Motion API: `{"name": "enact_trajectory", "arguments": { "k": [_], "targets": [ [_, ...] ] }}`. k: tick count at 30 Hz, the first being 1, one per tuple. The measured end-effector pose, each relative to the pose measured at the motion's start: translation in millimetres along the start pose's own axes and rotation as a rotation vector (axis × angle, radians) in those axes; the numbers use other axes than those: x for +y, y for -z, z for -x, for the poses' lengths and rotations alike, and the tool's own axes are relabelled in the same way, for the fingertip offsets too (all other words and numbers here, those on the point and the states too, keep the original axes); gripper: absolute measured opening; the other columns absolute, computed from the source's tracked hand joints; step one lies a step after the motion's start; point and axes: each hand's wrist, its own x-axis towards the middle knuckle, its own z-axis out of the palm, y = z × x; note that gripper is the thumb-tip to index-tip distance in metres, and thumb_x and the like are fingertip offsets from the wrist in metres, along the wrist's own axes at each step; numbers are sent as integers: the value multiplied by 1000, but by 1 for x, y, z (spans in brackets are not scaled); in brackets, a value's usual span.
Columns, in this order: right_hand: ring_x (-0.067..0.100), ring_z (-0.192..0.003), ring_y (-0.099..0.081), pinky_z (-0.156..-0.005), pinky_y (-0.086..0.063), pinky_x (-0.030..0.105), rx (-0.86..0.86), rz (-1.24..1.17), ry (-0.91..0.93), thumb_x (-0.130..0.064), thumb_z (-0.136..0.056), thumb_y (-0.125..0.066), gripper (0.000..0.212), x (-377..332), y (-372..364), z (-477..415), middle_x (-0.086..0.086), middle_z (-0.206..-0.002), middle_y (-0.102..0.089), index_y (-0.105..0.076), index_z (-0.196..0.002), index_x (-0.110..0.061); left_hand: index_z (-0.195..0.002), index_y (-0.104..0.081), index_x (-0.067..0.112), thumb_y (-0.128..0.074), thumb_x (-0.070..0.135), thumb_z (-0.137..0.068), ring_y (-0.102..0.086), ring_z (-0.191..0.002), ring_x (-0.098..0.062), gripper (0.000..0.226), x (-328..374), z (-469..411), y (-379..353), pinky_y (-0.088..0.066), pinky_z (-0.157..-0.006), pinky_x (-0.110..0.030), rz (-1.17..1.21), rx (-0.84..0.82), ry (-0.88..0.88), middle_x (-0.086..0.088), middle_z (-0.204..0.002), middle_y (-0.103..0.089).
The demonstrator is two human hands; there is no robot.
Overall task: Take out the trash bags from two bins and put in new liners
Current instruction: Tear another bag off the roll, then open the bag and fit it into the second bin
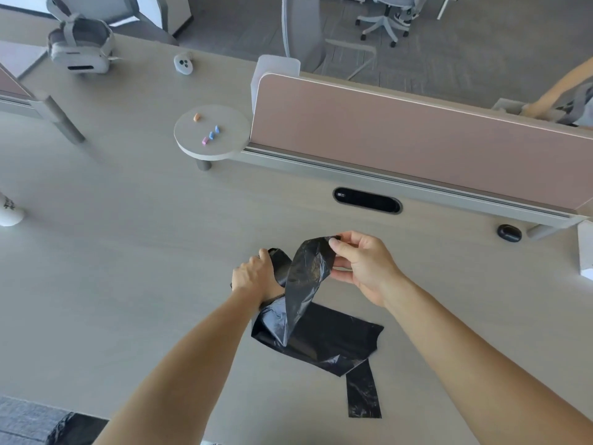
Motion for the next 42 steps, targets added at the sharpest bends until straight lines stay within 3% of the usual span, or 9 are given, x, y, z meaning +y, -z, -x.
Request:
{"name": "enact_trajectory", "arguments": {
  "k": [9, 13, 18, 24, 30, 34, 37, 39, 42],
  "targets": [
    [21, -77, -71, -66, -56, 31, -15, -73, 63, -15, -96, -62, 5, -10, -7, 15, 4, -87, -73, -66, -93, -11, -151, -10, 14, -47, 27, -91, -38, -131, -43, 71, -6, 4, 16, -29, -113, -49, -87, -20, 13, -25, -145, -34],
    [21, -76, -72, -64, -56, 31, -32, -85, 58, -16, -96, -61, 6, -17, -11, 19, 7, -88, -74, -64, -93, -12, -155, -7, 26, -48, 58, -90, -10, -146, -41, 83, -19, 13, 37, -13, -118, -51, -43, -45, 49, -22, -160, -4],
    [19, -72, -71, -66, -56, 33, -58, -76, 73, -15, -97, -60, 10, -30, -26, 25, 6, -85, -72, -63, -87, -14, -142, -45, 28, -47, 32, -94, -19, -141, -32, 49, -32, 37, 71, -26, -110, -48, 182, 104, -105, -4, -153, -33],
    [16, -69, -71, -62, -56, 29, -3, -25, 112, -13, -97, -60, 8, -30, -52, 39, 7, -87, -71, -63, -90, -12, -132, -57, 24, -45, 17, -92, -42, -130, -30, 42, -54, 48, 86, -39, -104, -41, 316, 167, -110, -3, -139, -53],
    [20, -76, -71, -67, -57, 31, 55, -36, 158, -12, -97, -59, 8, -28, -86, 69, 8, -89, -72, -64, -90, -11, -120, -58, 10, -60, 24, -70, -61, -106, -24, 53, -52, 87, 93, -46, -96, -40, 1063, -295, -314, -7, -109, -65],
    [26, -82, -67, -87, -56, 43, 36, -230, 200, -10, -100, -53, 11, -34, -115, 100, 14, -92, -68, -63, -95, -7, -91, -59, 19, -67, 35, -86, -62, -79, -18, 19, -47, 117, 92, -50, -74, -29, 680, -148, -482, 0, -83, -65],
    [30, -95, -70, -92, -56, 42, 132, -491, 236, -13, -103, -46, 21, -35, -114, 127, 15, -103, -72, -65, -104, -5, -85, -62, 8, -61, 34, -93, -65, -71, -27, 27, -54, 133, 105, -55, -66, -32, 767, -30, -486, -7, -72, -66],
    [29, -99, -70, -91, -56, 40, 302, -344, 254, -11, -102, -46, 22, -20, -106, 145, 13, -112, -71, -67, -105, -10, -99, -66, 3, -64, 29, -93, -72, -84, -31, 27, -65, 145, 120, -61, -74, -46, 1025, -101, -461, -17, -90, -73],
    [20, -103, -64, -87, -55, 35, 352, 244, 92, -8, -93, -55, 29, 28, -98, 165, 4, -121, -65, -65, -116, -23, -103, -66, 0, -66, 17, -93, -73, -88, -27, 19, -81, 165, 137, -61, -72, -41, 1253, -185, -467, -15, -97, -73]
  ]
}}
